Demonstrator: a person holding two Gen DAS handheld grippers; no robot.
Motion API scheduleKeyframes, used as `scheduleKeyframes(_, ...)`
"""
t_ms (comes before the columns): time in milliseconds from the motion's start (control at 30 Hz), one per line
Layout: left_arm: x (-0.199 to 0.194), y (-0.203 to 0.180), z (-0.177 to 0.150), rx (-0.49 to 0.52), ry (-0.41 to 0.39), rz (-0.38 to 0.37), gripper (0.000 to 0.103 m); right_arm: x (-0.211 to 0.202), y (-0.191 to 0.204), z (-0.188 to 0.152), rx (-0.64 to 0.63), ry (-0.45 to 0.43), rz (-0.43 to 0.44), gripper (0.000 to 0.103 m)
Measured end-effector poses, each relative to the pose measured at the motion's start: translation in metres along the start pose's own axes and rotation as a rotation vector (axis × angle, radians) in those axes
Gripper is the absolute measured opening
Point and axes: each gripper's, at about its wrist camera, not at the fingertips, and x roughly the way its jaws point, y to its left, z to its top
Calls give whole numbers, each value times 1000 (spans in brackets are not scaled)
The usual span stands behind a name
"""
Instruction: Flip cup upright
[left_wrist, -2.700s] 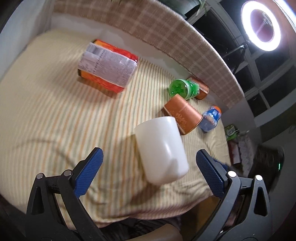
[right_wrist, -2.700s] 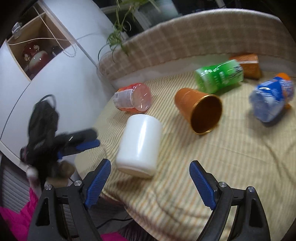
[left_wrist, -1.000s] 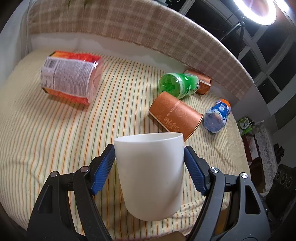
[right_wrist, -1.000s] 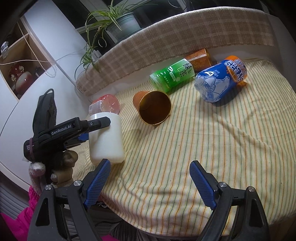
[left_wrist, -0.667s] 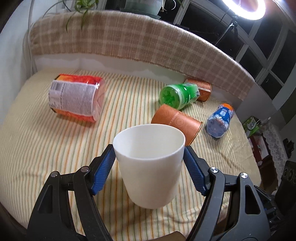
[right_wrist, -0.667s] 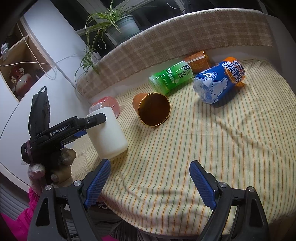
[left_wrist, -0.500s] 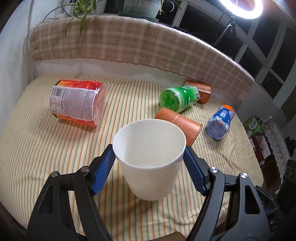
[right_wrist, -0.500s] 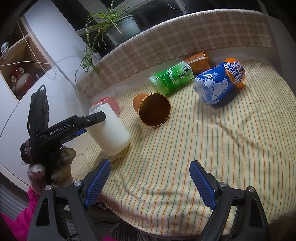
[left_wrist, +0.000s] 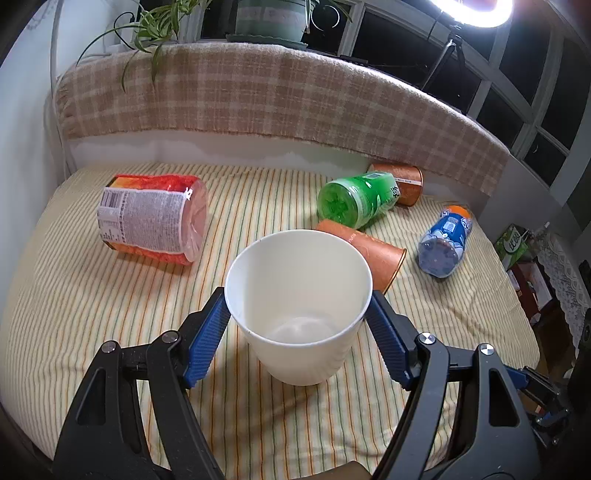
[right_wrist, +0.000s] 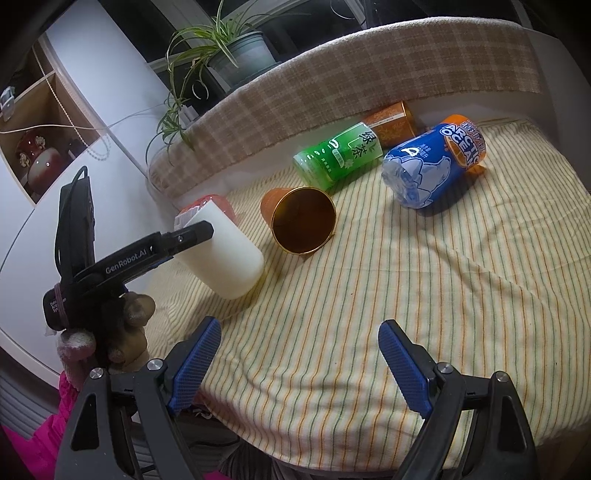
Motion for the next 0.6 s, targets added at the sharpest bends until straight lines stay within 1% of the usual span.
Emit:
scheduleKeyframes(433,-7,2,-10,11,10,-17,77,-8,11,1,-57,-59,-63,89)
scheduleKeyframes(600,-8,3,-14,14,18,-27,80,-10,14,2,-65,-66,-70,89)
